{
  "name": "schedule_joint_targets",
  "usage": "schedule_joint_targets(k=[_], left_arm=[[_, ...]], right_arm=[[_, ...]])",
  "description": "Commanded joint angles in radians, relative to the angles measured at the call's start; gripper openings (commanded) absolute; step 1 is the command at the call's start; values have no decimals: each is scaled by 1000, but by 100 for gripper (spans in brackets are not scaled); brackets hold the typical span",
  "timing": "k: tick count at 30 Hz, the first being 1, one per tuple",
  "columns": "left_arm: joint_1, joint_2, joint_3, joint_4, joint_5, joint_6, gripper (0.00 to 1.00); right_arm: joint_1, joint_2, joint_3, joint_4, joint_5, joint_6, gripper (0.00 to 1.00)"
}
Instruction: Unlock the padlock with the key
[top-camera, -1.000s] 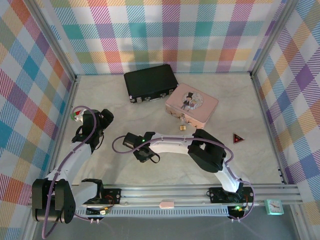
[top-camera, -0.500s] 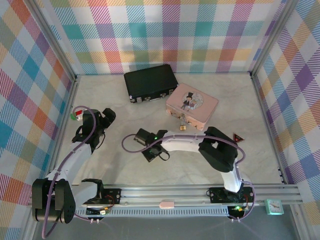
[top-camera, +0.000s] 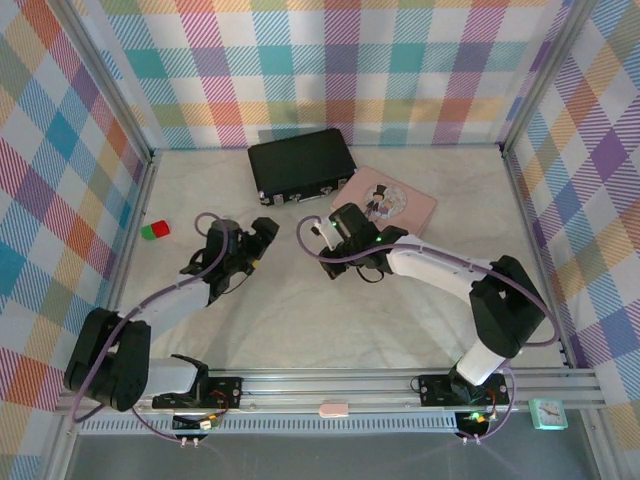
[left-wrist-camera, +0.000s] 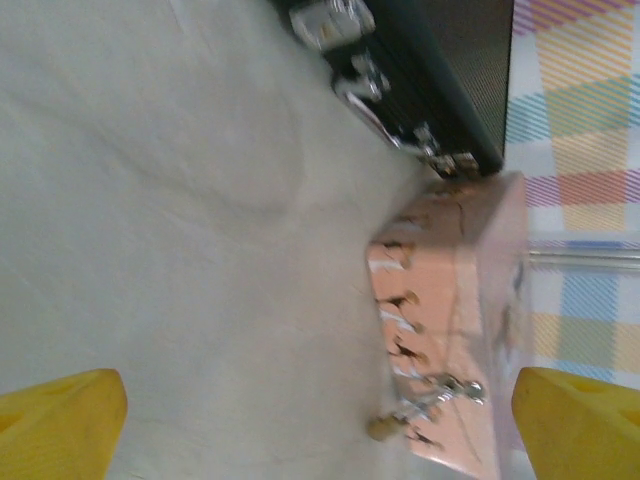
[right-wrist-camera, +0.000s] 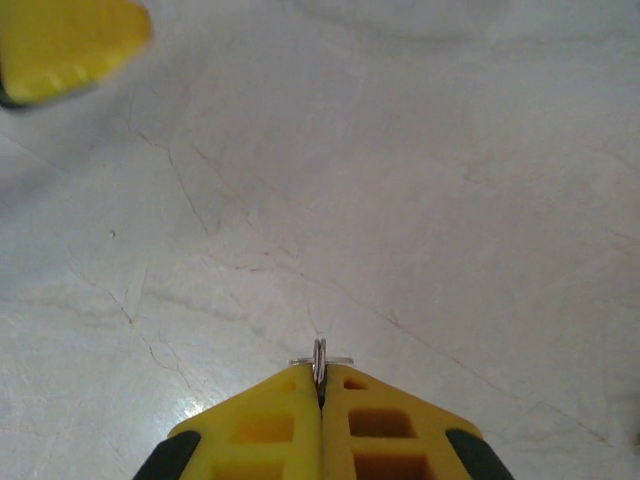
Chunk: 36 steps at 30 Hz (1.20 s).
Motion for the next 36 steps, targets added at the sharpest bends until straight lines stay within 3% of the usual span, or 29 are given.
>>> schedule_joint_targets(k=[1,9,13,36], left_arm=[[-64,66,6,166,31,-250,98],[-175,341,57,536,82,-683,96],[-212,463,77,722,80,-799,90],[-223,423,53,732,29,-851,83]], right_arm=[[-5,-34,1,19,-36,-7,0],[-5,-34,-17,136,30,80,0],[-4,-14,-17,189,10,111,0],[-7,16,-86,263,40,124,0]])
